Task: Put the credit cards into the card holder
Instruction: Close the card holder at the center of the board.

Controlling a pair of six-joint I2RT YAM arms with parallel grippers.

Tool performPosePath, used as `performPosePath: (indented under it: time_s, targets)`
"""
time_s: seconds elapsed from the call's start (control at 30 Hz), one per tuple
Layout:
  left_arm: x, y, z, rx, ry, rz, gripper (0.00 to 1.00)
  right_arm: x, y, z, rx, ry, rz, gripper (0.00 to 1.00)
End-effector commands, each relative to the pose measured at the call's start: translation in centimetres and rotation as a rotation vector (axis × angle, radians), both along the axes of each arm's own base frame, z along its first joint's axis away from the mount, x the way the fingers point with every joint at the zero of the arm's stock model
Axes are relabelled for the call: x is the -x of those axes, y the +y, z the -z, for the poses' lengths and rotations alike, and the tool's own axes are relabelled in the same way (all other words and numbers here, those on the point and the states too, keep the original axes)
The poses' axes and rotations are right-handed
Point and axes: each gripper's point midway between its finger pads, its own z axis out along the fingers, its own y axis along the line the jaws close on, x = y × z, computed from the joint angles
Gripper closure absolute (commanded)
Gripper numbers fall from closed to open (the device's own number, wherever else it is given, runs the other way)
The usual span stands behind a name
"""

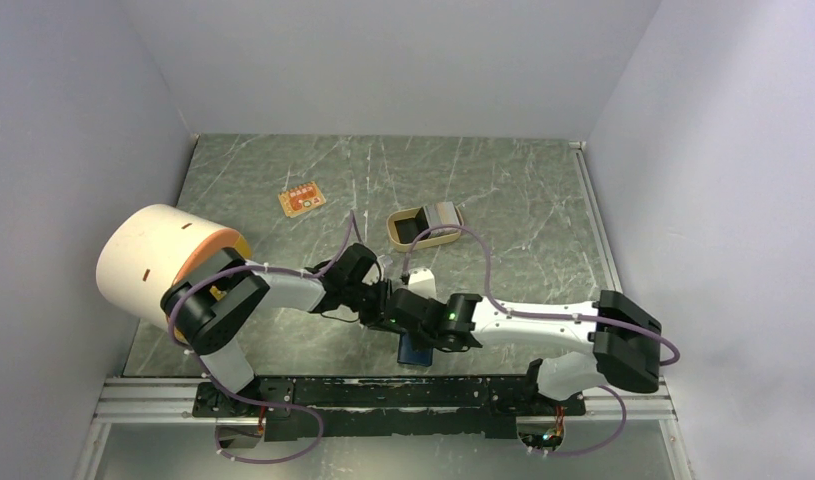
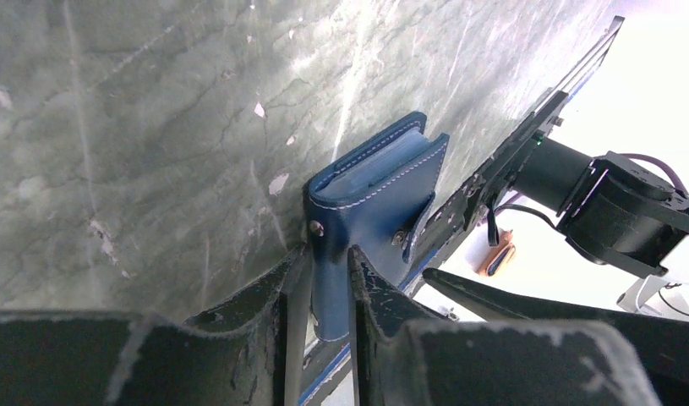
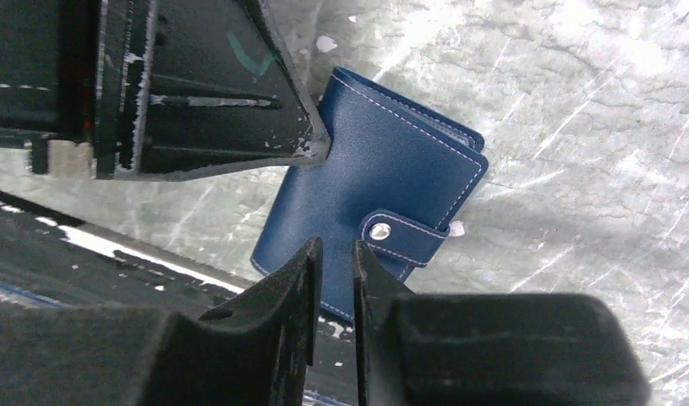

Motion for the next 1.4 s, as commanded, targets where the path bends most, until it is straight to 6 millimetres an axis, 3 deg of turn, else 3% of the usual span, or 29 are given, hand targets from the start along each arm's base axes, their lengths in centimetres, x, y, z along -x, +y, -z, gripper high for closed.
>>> performPosePath:
  time_s: [0.0,0.17,0.4,0.53,0.77,1.37]
  targets:
    - [-1.1,-0.6,-2.2,0.009,-0.063,-0.012,0.71,-0.6,0.7,-2.5,-0.097,-0.018,0.030,0.75]
    - [-1.8,-1.0,-4.3,0.042,-0.102,-0.035,0.69,-1.2,-0.5,-2.7,-0.132,-0.022,0.071,0.75]
    - [-1.2,-2.9,-6.2,0.128,-0.091,0.009,0.70,-1.5,-2.1,-0.9,-0.145,0.009,0.113,0.83]
    - [-0.4,-3.4,-5.6,0.119,-0.077,0.030,0.74,-1.3,-2.4,0.1,-0.145,0.028,0.116,0.84]
    - [0.7,-3.7,-4.3,0.115,-0.034,0.054,0.78,-1.2,-1.9,0.1,-0.171,0.033,0.104,0.85]
    - [0.9,-2.9,-1.5,0.040,-0.018,0.055,0.80,-0.9,-1.7,1.1,-0.167,0.056,0.098,0.86]
